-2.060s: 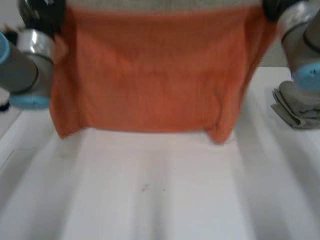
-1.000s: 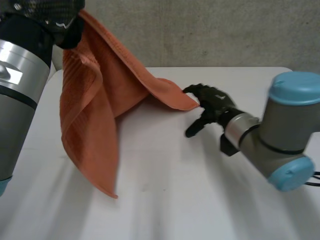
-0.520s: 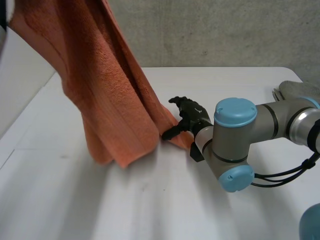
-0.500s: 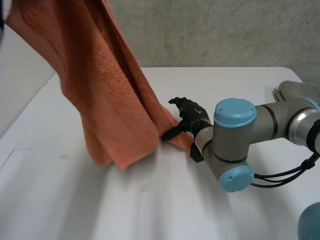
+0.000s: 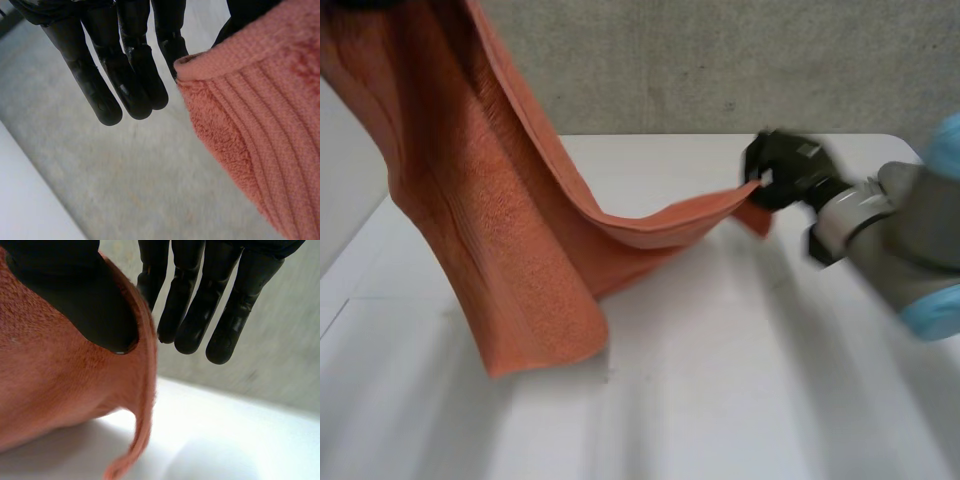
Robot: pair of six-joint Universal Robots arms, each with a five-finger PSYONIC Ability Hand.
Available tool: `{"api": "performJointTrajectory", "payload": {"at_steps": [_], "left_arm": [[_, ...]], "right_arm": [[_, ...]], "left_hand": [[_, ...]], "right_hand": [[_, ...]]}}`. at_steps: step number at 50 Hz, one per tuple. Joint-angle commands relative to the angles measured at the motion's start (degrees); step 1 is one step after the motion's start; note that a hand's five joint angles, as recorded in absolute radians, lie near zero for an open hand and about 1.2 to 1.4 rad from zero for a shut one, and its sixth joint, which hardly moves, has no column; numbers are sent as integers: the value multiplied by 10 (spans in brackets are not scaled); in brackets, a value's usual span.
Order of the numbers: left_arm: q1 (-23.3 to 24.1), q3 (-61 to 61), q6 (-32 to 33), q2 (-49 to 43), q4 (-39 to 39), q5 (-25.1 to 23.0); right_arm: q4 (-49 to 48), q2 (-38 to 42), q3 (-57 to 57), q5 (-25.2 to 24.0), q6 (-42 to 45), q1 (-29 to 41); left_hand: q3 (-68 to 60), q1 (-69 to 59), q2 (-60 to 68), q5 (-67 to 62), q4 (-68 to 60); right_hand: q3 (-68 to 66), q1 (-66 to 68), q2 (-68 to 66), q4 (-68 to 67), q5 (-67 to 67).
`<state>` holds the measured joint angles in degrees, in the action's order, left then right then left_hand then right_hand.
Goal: Fold the laundry.
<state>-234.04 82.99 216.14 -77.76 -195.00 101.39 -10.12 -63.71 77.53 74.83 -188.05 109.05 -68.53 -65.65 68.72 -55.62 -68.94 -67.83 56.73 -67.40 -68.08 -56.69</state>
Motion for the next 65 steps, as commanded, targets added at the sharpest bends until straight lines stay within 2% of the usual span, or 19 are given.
{"api": "performJointTrajectory", "payload": {"at_steps": [1,5,9,15,22,26,31,35,36,39,44,49,53,59,65], "left_arm": [[-114,59,-1,-10,30,-12],[-145,94,-2,-29,44,-45],[-152,125,-1,-84,73,-85],[-152,132,1,-163,122,-90],[-162,104,4,-287,110,-91],[-178,44,20,-358,72,-91],[-182,-44,46,-406,15,-92],[-193,-127,52,-419,-94,-97],[-195,-155,51,-417,-147,-104],[-198,-203,50,-410,-236,-116],[-203,-237,45,-378,-296,-117],[-212,-213,17,-339,-290,-118],[-215,-135,-11,-293,-285,-125],[-235,28,-19,-240,-273,-148],[-237,165,-14,-234,-273,-182]], "right_arm": [[195,-165,-33,-96,248,-106],[363,-205,-84,-106,397,-139],[456,-233,-88,-97,498,-142],[503,-224,-52,-89,590,-139],[500,-83,-68,5,610,-85],[465,-6,-134,44,598,-59],[345,72,-269,59,531,-55],[254,105,-396,61,451,-55],[235,110,-423,63,437,-55],[164,119,-510,82,392,-54],[91,109,-555,116,370,-53],[79,68,-515,112,368,-36],[72,32,-414,108,367,-32],[83,-44,-223,60,373,-34],[87,-89,-33,10,379,-38]], "left_hand": [[-115,-143,113,-144,-111],[-115,-143,113,-144,-111],[-115,-143,113,-144,-111],[-115,-143,113,-144,-111],[-115,-143,113,-144,-111],[-115,-143,113,-144,-111],[-115,-143,113,-144,-111],[-115,-143,113,-144,-111],[-115,-143,113,-144,-111],[-115,-143,113,-144,-111],[-115,-143,113,-144,-111],[-115,-143,113,-144,-111],[-115,-143,113,-144,-111],[-115,-143,113,-144,-111],[-115,-143,113,-144,-111]], "right_hand": [[-122,233,-126,-119,-133],[-122,233,-126,-119,-133],[-122,233,-126,-119,-133],[-122,233,-126,-119,-133],[-122,233,-126,-119,-133],[-122,233,-126,-119,-133],[-122,233,-126,-119,-133],[-122,233,-126,-119,-133],[-122,233,-126,-119,-133],[-122,233,-126,-119,-133],[-122,233,-126,-119,-133],[-122,233,-126,-119,-133],[-122,233,-126,-119,-133],[-122,233,-126,-119,-133],[-122,233,-126,-119,-133]]}}
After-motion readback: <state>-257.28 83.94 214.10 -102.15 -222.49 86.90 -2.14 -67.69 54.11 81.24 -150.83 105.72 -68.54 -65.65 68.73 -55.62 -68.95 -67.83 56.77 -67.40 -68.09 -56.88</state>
